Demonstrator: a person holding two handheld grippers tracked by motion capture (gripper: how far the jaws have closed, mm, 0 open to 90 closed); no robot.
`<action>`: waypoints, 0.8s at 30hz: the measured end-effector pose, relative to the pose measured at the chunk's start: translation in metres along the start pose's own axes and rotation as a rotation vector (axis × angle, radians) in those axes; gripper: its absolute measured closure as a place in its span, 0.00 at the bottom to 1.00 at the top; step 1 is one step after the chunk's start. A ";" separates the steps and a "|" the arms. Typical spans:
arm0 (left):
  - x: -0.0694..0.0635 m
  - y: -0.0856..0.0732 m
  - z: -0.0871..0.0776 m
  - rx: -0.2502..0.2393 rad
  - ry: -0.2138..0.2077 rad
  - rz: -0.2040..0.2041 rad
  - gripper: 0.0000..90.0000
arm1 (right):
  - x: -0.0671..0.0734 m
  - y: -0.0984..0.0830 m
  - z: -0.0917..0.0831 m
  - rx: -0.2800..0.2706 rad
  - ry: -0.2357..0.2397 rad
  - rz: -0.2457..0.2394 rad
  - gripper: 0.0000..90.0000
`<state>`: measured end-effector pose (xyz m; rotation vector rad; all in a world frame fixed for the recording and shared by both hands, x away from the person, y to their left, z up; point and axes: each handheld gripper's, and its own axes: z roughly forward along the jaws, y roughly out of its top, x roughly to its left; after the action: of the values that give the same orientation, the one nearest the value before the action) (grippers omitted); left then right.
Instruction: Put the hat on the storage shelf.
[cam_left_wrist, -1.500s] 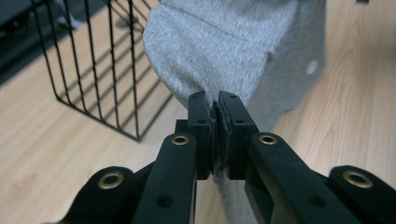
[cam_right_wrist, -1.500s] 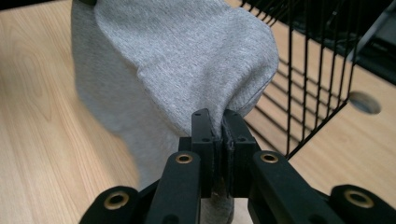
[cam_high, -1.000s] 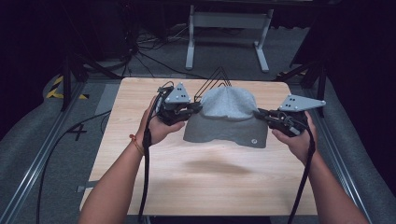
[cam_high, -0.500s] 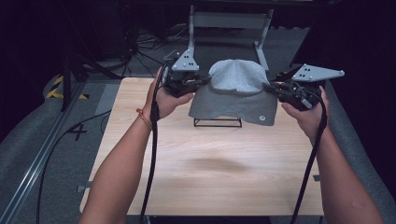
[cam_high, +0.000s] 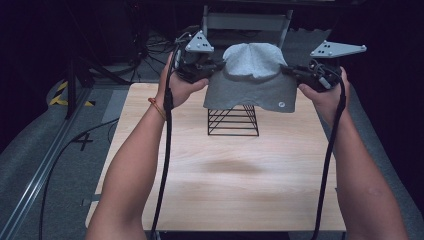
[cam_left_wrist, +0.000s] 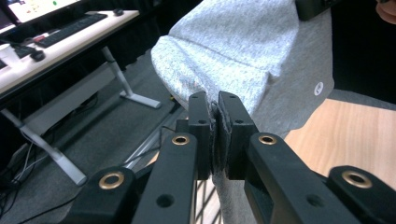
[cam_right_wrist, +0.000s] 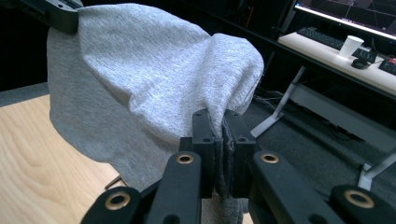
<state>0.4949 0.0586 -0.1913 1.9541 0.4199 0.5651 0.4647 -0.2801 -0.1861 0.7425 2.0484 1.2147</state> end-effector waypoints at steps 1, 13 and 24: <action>0.003 0.001 0.000 0.000 0.007 0.000 0.94 | -0.001 0.002 0.002 -0.001 -0.002 -0.001 0.95; 0.032 -0.002 0.014 0.021 0.053 -0.053 0.94 | -0.010 0.014 0.040 0.031 -0.013 -0.010 0.95; 0.041 -0.013 0.037 0.049 0.066 -0.078 0.94 | -0.022 0.009 0.063 0.062 -0.016 0.015 0.95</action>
<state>0.5486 0.0579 -0.2089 1.9600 0.5542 0.5751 0.5275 -0.2589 -0.1966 0.7955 2.0791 1.1543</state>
